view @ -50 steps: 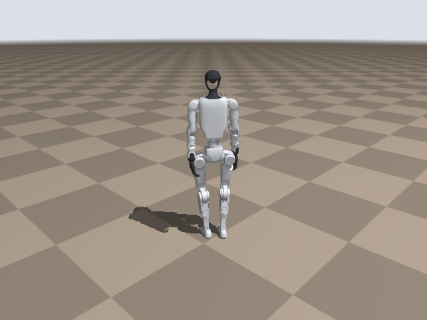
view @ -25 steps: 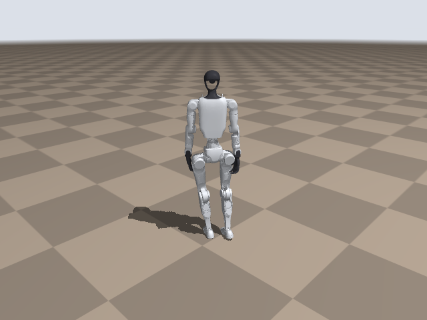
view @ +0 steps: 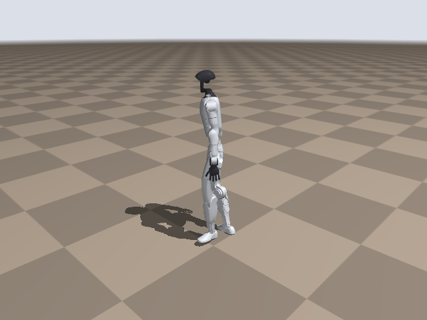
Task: In place motions
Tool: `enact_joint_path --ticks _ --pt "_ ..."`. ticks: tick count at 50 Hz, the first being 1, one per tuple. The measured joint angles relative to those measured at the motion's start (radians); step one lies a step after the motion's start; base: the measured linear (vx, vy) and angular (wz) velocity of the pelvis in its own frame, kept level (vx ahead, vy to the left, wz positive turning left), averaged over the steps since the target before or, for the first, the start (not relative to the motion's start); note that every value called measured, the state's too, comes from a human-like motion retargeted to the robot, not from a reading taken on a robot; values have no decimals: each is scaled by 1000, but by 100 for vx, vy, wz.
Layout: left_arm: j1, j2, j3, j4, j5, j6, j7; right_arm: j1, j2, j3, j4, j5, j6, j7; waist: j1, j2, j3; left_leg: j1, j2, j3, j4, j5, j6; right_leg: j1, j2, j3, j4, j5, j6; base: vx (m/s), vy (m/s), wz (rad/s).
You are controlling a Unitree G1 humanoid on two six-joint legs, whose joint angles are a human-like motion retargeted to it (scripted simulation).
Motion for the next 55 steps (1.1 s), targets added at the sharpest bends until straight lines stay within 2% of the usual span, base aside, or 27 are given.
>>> enact_joint_path --ticks 2,6,7,8,10,13,16,20,22,24,28,30,33,35,36,38,40,42,44,47,50,55 --pt "-7 -8 4 18 -34 -6 15 10 5 -32 -13 -13 0 -8 -13 -21 -26 34 32 141 65 -34 10 8 -24 -98 -1 -5 29 41 24 375" --pt "-11 -8 -3 60 -62 -5 19 37 18 -73 -14 -1 -2 -29 -64 -18 -97 56 64 169 99 -49 -12 29 -16 -277 2 -13 82 51 19 338" --pt "-10 -8 -2 67 -56 -1 17 43 19 -77 -9 7 -3 -30 -70 -9 -115 72 60 180 67 -39 -38 35 -2 -318 3 -15 91 57 24 264" --pt "-9 -11 -3 72 -47 2 17 49 18 -80 -3 15 -4 -30 -66 7 -128 93 53 192 24 -21 -90 43 19 -354 8 -18 98 51 20 230" --pt "-6 -20 -2 77 -35 0 18 57 10 -81 10 27 -8 -24 -43 21 -143 97 41 207 -22 74 -95 66 27 -405 23 -8 116 48 19 188" --pt "-19 -27 -9 78 -32 -6 16 50 2 -77 12 22 -5 -21 -14 44 -121 42 16 -12 -33 79 -68 111 41 -449 54 20 118 46 18 177" --pt "-34 -29 -19 81 -27 -8 11 40 -10 -70 2 15 -12 -27 36 94 -80 67 40 -72 -40 78 -62 155 11 -369 188 83 88 44 19 149" --pt "-24 -19 -29 110 -2 2 6 45 -19 -65 -1 -10 -4 -33 -17 170 -114 31 72 -219 -27 82 -44 71 -76 -145 492 93 -4 44 7 220" --pt "-24 -8 -41 112 12 8 0 41 -16 -54 -4 17 -8 -32 -55 172 -126 7 43 -281 -38 98 -29 -34 -57 54 579 32 37 23 -5 239" --pt "-39 2 -49 105 26 13 -5 19 -9 -48 -14 40 -10 -26 -66 166 -97 8 17 -325 -53 115 -19 -121 34 257 596 -5 59 -9 -12 179" --pt "-62 18 -56 85 35 10 -12 -20 0 -28 -51 37 -18 -21 -94 169 -38 8 -9 -427 -65 141 -10 -207 112 405 556 -68 53 -4 -18 171" --pt "-60 21 -49 83 42 11 -13 -22 3 -15 -71 22 -22 -22 -114 162 -38 1 -31 -468 -73 151 -9 -250 138 473 474 -86 61 10 -21 176" --pt "-50 19 -41 92 41 13 -11 -19 12 -3 -83 21 -26 -18 -137 130 -37 13 -85 -524 -89 165 -11 -293 174 659 297 -114 82 10 -19 179" --pt "-47 17 -42 103 34 14 -11 -20 19 -1 -81 27 -27 -13 -139 97 -12 48 -126 -554 -94 167 -7 -284 180 815 175 -114 86 9 -17 162" --pt "-44 17 -44 109 33 15 -11 -19 22 3 -77 28 -27 -13 -138 81 1 69 -146 -569 -95 167 -5 -265 165 848 116 -66 81 13 -17 142" --pt "-36 23 -39 126 37 20 -12 -16 29 16 -63 28 -26 -14 -131 54 13 108 -172 -598 -97 165 -8 -216 153 875 40 -12 75 20 -13 109" --pt "-28 32 -22 147 63 34 -13 -13 38 29 -37 18 -22 -7 -91 38 4 135 -181 -611 -101 161 -7 -173 107 705 31 -15 73 25 -13 53" --pt "-9 22 -21 168 79 37 8 -7 45 20 -11 6 -14 -2 -36 43 -13 149 -178 -632 -104 158 -2 -128 103 707 -5 -8 96 21 -11 38" --pt "8 10 -24 181 56 23 32 -13 48 18 3 -7 -10 -5 15 35 -28 161 -180 -646 -111 150 -3 -112 109 701 -24 -5 94 11 -8 25" --pt "46 11 6 181 26 10 12 -32 52 55 -4 -36 -10 -9 12 33 -39 171 -181 -679 -118 144 -3 -96 120 678 -36 -12 88 5 -11 37" --pt "60 7 34 207 41 35 9 -46 53 88 -17 -50 -12 -5 -10 36 -73 159 -177 -696 -123 141 -9 -104 123 657 -29 -25 87 2 -5 43" --pt "45 5 17 224 32 36 27 -60 54 91 -59 -40 -27 3 -13 28 -65 158 -183 -731 -106 132 -15 -82 121 616 -34 -31 75 -4 -3 41"
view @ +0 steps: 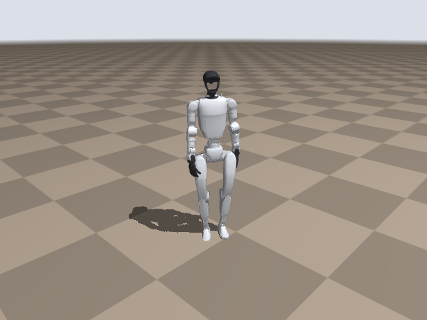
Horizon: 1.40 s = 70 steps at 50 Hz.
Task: In place motions
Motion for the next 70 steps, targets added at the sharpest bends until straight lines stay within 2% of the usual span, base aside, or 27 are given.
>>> enact_joint_path --ticks 23,38,70 --pt "-71 -28 -41 -81 -17 -13 -74 33 -14 -25 182 -28 48 -15 6 36 -39 6 -3 -29 -45 -9 -7 8 19 -25 -2 12 -24 -1 0 6" --pt "-54 -27 -8 -9 -21 0 -51 21 -15 -16 146 -26 41 -11 -2 32 -35 10 0 -20 -55 -25 -4 3 24 -17 -3 38 -31 0 0 0" --pt "-57 -33 -2 -24 -31 -2 -66 22 -8 2 134 -33 24 -4 0 22 -40 -2 -4 -29 -23 -72 6 11 15 -22 2 76 -40 0 0 0"
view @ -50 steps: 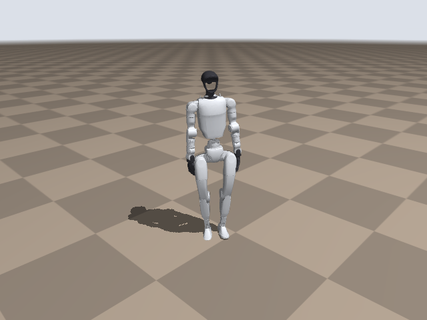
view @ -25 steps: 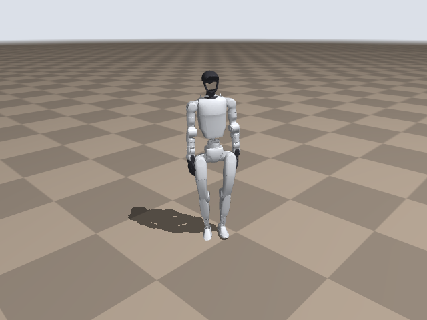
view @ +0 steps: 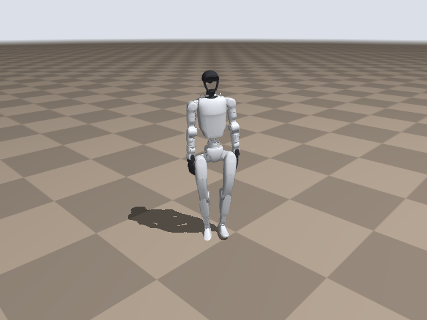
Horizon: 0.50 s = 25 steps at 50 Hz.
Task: In place motions
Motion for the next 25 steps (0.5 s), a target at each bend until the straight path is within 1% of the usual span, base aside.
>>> enact_joint_path --ticks 25 --pt "-3 -7 -2 -2 -4 1 2 1 4 12 -4 -5 -2 6 -21 -8 11 -12 3 15 17 -38 5 -12 -3 20 0 35 -4 0 0 0"
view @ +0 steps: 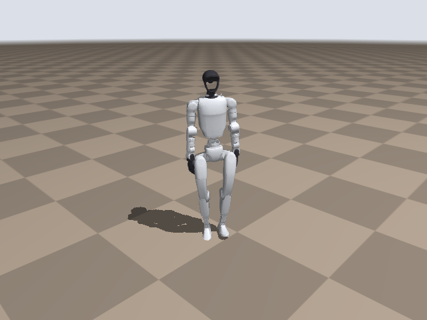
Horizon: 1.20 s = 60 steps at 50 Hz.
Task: In place motions
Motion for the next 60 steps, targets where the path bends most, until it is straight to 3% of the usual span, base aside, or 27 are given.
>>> enact_joint_path --ticks 60 --pt "5 3 -20 3 7 -1 -6 -3 -13 14 2 -16 -7 4 -15 1 1 -9 6 5 18 -51 -10 0 -13 0 -1 52 -4 0 0 0"
